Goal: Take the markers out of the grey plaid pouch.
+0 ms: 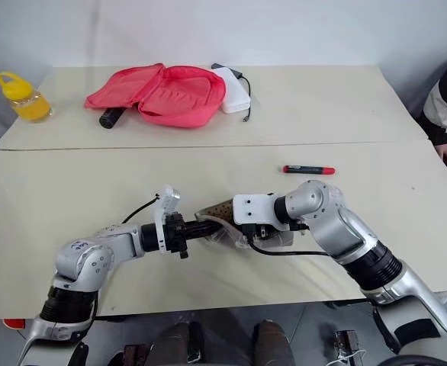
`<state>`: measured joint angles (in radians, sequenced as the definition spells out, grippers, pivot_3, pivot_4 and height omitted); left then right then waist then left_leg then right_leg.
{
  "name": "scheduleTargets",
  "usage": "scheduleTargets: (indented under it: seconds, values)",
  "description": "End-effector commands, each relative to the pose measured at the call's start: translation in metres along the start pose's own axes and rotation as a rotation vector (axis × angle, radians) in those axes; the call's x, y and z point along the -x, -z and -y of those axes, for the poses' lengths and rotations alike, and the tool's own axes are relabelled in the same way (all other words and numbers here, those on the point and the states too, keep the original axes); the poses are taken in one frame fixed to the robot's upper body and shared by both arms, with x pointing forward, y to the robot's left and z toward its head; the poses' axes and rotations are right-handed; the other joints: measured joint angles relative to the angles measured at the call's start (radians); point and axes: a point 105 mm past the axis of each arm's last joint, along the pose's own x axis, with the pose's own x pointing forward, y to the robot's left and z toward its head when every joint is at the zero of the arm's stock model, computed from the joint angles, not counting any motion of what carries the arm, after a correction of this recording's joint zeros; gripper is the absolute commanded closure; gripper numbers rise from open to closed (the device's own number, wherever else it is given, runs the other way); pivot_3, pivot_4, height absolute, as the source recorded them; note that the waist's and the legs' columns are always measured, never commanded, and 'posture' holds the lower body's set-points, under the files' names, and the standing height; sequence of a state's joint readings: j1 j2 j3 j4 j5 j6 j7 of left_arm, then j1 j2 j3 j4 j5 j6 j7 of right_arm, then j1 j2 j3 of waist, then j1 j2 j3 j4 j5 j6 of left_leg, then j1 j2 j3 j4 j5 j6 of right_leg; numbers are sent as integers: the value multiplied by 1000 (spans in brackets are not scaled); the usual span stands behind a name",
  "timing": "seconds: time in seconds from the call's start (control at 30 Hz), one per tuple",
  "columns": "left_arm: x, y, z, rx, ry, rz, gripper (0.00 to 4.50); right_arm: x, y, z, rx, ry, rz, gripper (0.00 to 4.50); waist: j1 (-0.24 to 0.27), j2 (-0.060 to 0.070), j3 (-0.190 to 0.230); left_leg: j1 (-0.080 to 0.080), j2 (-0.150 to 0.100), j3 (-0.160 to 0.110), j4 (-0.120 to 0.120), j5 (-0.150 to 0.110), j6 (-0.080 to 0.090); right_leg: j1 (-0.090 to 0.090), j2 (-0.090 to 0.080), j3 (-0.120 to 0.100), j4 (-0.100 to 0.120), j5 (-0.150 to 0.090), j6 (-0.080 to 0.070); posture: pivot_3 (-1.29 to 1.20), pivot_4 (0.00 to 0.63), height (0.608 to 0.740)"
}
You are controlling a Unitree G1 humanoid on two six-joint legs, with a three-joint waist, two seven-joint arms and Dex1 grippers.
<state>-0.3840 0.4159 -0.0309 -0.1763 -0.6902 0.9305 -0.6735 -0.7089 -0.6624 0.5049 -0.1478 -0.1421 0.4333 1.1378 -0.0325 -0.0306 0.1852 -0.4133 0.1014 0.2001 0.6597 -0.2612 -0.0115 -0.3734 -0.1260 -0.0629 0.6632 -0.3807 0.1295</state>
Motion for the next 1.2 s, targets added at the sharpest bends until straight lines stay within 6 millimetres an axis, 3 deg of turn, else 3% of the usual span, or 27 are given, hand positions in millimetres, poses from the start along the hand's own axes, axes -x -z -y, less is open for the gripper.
scheduleTargets:
  seconds: [0.03, 0.27, 0.47, 0.7, 0.8, 1.03, 1.2]
  values:
    - [4, -5, -5, -13, -24, 20, 4500, -7, 11, -5, -1, -18, -41, 2252, -1, 0, 0, 0, 0, 0, 0, 0, 0, 0, 0, 0, 0, 0, 0, 0, 150, 740]
    - [0, 4, 1, -12, -7, -7, 4500, -14, 26, -23, -54, -95, -87, 2252, 2, 0, 0, 3, 0, 0, 0, 0, 0, 2, 0, 0, 0, 0, 0, 0, 150, 740]
    - [1, 4, 2, -24, -2, -9, 4500, -9, 22, -22, -77, -102, -65, 3478, 2, 0, 0, 5, 0, 0, -1, 0, 0, 5, 0, 0, -1, 0, 0, 0, 150, 740]
    - [1, 6, 3, -35, -1, -16, 4500, 7, 16, -15, -109, -83, -20, 3477, 5, 0, 0, 5, -1, 0, -3, -1, 0, 5, -1, 0, -2, 0, 0, 0, 150, 740]
    - [1, 6, 2, -62, -9, -27, 4500, 25, 7, -7, -171, -58, 72, 3477, 6, 0, 0, 5, -1, 0, -4, -1, 0, 4, -1, 0, -2, 0, 0, 0, 150, 740]
    - [4, 0, -1, -103, -31, -5, 4500, 73, 13, 2, -237, -4, 99, 3477, 7, 0, 0, 1, -2, 0, -5, -1, 0, 1, -2, -1, -3, 0, 0, 0, 150, 740]
    - [2, -5, -1, -108, -26, 16, 4500, 81, 2, -1, -251, -21, 145, 3477, 2, 0, 0, 1, -2, 1, -7, -1, 0, -1, -2, -1, -3, 0, 0, 0, 150, 740]
